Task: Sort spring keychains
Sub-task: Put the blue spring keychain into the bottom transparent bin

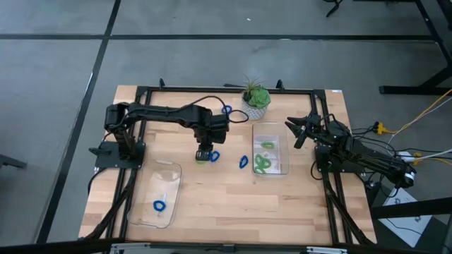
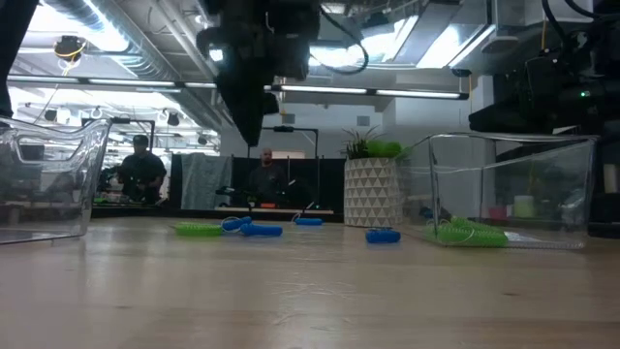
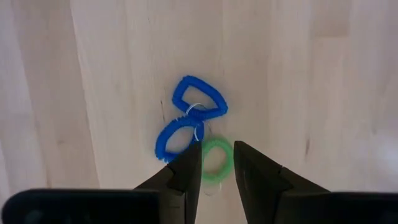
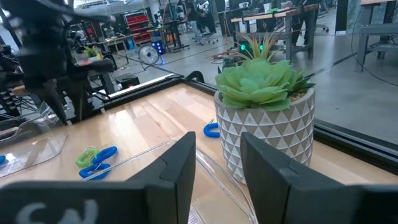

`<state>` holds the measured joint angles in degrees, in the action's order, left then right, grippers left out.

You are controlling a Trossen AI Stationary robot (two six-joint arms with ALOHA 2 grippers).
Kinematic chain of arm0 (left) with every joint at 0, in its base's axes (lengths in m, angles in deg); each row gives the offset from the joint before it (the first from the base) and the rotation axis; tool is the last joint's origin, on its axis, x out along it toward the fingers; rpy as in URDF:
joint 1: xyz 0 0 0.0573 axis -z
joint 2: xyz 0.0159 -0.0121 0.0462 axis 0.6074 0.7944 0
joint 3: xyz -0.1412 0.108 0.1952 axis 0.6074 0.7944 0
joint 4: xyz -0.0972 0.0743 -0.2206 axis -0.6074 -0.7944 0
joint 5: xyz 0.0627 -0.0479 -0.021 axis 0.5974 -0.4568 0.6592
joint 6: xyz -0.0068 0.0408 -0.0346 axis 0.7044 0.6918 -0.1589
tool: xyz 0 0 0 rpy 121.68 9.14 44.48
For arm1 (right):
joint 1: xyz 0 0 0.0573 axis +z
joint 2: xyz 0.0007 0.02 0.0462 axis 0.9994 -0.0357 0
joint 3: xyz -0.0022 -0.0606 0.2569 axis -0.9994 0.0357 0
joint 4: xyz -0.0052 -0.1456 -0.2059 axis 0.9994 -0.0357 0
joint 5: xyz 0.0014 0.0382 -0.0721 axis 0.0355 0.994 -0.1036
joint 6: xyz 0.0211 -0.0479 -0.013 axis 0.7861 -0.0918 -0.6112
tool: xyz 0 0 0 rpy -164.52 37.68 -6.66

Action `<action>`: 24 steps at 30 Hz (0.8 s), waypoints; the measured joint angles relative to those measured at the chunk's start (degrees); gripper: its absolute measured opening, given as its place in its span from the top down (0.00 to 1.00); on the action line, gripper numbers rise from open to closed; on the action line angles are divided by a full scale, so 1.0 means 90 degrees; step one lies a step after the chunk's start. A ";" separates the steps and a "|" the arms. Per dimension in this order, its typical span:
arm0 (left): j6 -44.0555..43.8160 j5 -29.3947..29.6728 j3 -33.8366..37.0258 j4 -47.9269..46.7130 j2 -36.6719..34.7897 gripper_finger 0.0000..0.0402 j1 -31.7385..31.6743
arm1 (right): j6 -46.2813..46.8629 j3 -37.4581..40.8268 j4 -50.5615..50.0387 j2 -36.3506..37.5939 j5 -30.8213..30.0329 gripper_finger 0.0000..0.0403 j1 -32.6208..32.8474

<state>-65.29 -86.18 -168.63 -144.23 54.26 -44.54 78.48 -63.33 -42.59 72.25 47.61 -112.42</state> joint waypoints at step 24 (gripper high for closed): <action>0.0670 0.1009 0.1895 0.1966 -0.0002 0.78 0.0010 | 0.0000 0.0000 0.0000 -0.0002 0.0000 0.69 0.0000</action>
<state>-59.26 -77.10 -151.57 -126.54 54.24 -44.46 78.48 -63.33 -42.59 72.23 47.61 -112.42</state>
